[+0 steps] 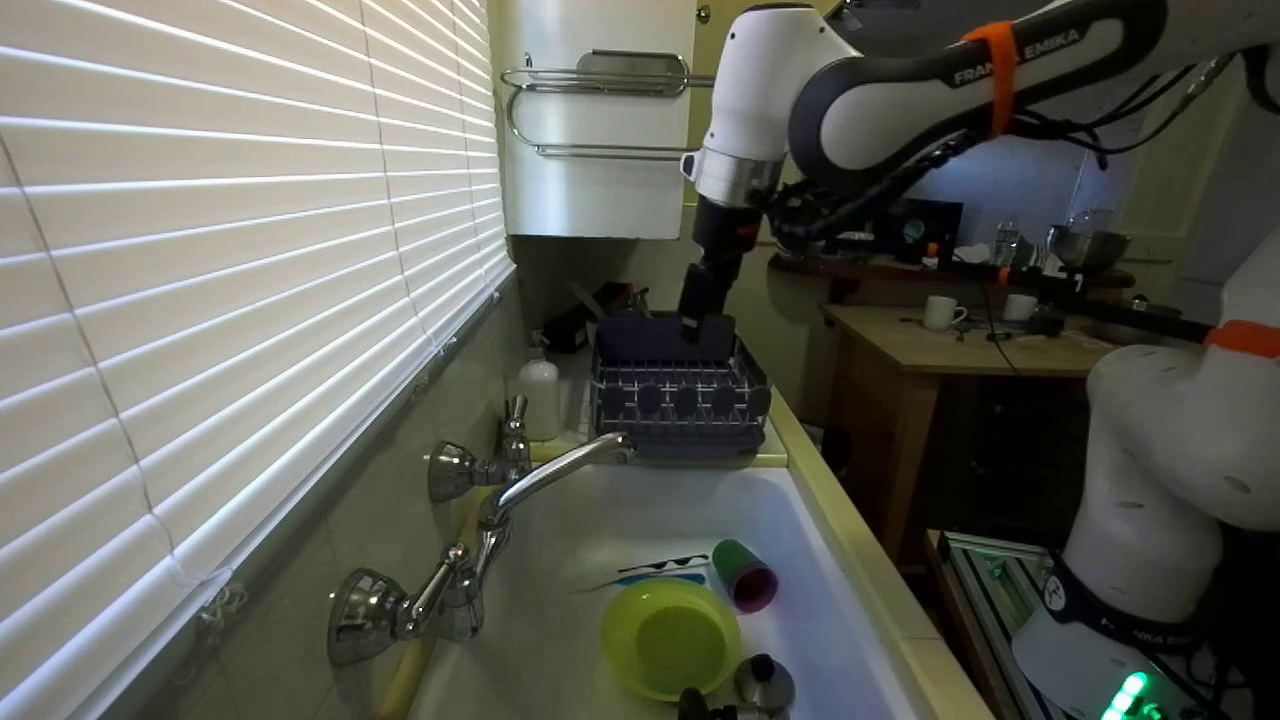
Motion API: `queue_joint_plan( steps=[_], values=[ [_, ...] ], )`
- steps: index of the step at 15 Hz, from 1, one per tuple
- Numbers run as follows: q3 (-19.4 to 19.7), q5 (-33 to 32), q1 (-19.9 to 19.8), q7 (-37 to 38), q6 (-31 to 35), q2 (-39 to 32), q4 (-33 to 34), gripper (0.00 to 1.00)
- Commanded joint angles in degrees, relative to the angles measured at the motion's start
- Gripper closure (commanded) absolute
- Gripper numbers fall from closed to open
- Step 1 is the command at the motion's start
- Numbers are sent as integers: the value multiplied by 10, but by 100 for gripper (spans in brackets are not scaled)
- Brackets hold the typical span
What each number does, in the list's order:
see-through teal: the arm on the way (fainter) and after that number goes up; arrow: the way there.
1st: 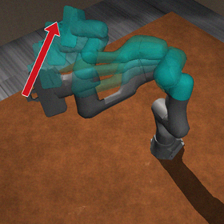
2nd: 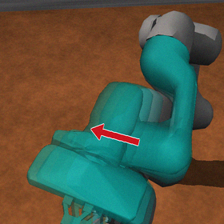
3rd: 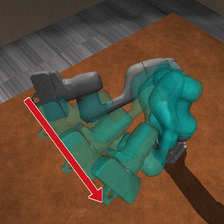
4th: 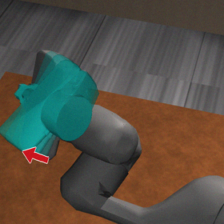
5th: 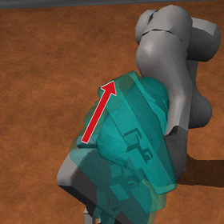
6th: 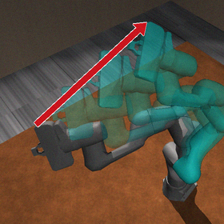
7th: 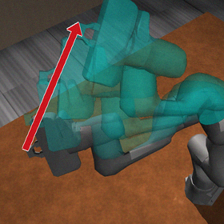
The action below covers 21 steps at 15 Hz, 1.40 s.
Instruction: Push down on the squirt bottle
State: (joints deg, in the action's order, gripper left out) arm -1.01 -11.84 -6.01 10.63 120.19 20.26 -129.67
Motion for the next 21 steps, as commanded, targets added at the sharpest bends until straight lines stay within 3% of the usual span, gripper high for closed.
queue_joint_plan(
  steps=[1, 3, 4, 5, 10, 12, 15, 16, 17, 21],
  values=[
    [29, 39, -6, 14, 26, -109, 130, 0],
    [37, 49, -7, 20, 36, -169, 211, 0],
    [36, 33, -3, 4, 33, -102, 133, 0],
    [39, 34, -3, 3, 34, -121, 157, 0],
    [37, 34, -2, 3, 34, -117, 151, 0],
    [39, 16, -11, 44, 60, -147, 167, 0],
    [49, 39, -12, 64, 104, -194, 209, 0],
    [53, 36, -12, 71, 131, -214, 224, 25],
    [56, 34, -12, 74, 158, -234, 239, 26],
    [72, 21, -8, 78, 226, -311, 309, 58]
  ],
)
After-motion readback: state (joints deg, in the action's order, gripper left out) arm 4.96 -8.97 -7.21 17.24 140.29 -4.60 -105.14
